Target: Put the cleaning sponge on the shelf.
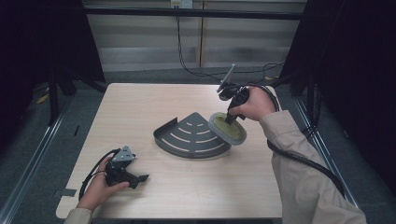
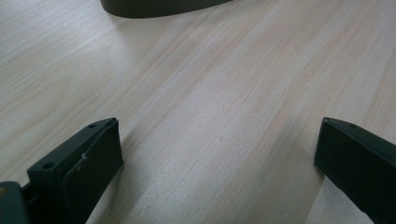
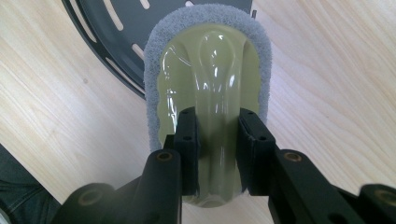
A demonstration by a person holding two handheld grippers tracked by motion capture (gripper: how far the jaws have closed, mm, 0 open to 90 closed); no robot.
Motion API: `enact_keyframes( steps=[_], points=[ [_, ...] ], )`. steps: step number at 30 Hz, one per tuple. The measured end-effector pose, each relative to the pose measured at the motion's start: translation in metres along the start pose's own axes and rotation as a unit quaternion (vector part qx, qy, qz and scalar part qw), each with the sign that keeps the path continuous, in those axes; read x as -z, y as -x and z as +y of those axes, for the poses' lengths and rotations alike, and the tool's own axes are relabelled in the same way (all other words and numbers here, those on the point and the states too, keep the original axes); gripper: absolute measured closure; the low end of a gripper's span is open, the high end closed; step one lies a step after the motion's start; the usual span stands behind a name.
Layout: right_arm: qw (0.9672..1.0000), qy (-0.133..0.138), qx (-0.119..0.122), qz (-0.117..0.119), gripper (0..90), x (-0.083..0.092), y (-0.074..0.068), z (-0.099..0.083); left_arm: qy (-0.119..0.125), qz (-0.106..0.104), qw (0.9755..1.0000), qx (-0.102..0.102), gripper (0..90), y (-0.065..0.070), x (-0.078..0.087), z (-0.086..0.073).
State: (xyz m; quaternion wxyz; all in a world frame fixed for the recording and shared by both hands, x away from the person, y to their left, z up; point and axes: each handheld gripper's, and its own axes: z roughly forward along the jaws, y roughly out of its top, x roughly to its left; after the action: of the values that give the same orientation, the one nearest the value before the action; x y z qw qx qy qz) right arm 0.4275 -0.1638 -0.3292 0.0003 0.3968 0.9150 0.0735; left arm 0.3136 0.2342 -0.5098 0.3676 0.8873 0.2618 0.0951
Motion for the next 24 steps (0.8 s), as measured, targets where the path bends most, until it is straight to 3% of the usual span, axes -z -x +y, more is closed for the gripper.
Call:
enact_keyframes(
  steps=[17,24],
  points=[
    [0.9999,0.004,-0.016,0.003,72.1,-0.011,-0.002,0.016,0.0,0.0,1.0,0.0,0.4,0.0,0.0,0.0],
    [0.9991,0.011,-0.039,0.007,72.2,-0.016,-0.002,0.021,0.0,0.0,1.0,0.0,0.4,0.0,0.0,0.0]
  ],
)
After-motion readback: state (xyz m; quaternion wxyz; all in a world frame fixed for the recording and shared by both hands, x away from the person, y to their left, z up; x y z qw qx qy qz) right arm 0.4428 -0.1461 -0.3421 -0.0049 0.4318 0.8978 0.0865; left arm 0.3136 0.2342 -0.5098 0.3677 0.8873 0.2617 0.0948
